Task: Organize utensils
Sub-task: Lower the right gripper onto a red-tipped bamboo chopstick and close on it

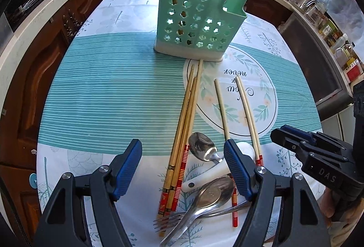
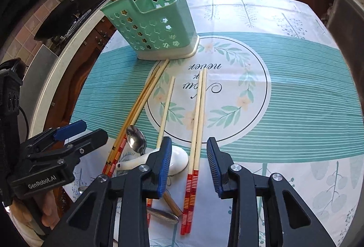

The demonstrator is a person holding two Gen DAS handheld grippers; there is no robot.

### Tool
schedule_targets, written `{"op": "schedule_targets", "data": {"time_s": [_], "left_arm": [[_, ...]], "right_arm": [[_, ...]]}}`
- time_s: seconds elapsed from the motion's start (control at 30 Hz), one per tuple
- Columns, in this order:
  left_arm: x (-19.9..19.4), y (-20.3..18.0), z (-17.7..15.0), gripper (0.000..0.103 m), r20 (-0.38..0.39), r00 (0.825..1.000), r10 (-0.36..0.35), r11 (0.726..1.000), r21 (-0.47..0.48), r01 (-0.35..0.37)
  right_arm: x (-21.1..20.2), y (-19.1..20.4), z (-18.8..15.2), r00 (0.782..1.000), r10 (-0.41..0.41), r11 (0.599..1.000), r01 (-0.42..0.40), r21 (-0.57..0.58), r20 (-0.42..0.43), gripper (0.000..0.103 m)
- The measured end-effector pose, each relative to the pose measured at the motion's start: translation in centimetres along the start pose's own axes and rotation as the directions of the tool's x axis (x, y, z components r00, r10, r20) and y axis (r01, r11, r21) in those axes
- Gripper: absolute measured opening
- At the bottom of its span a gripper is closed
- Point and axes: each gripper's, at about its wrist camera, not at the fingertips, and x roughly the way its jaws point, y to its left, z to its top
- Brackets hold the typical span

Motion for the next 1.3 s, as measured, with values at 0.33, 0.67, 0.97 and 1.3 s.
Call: {"op": "schedule_targets", "data": {"time_s": [0.33, 0.67, 0.97, 1.3], "left_arm": [[0.6, -0.8, -0.2, 0.061, -0.025, 0.999, -0.031, 0.999, 0.028, 0.032], [0.7, -1.5, -0.4, 0.061, -0.03, 0.999, -0.043, 0.998, 0.039, 0.044], [1.0, -1.9, 0.1, 0.061, -0.073, 0.995, -0.063, 0.997, 0.04, 0.066], [1.9, -4.4, 3.7, 0.061, -0.154, 0.985, -0.078, 0.993, 0.073, 0.09]], "right_arm": [[3.0, -2.0, 0.9, 0.996, 0.017, 0.999, -0.014, 0.039, -0.09, 0.012], [4.8, -0.3, 0.2, 0.991, -0.026, 0.998, 0.02, -0.052, -0.129, 0.004], [4.3, 0.8, -0.1, 0.979, -0.104, 0.981, 0.072, -0.179, -0.178, 0.004], [5.2, 1.8, 0.1, 0.953, -0.173, 0.964, 0.112, -0.24, -0.25, 0.006]]}}
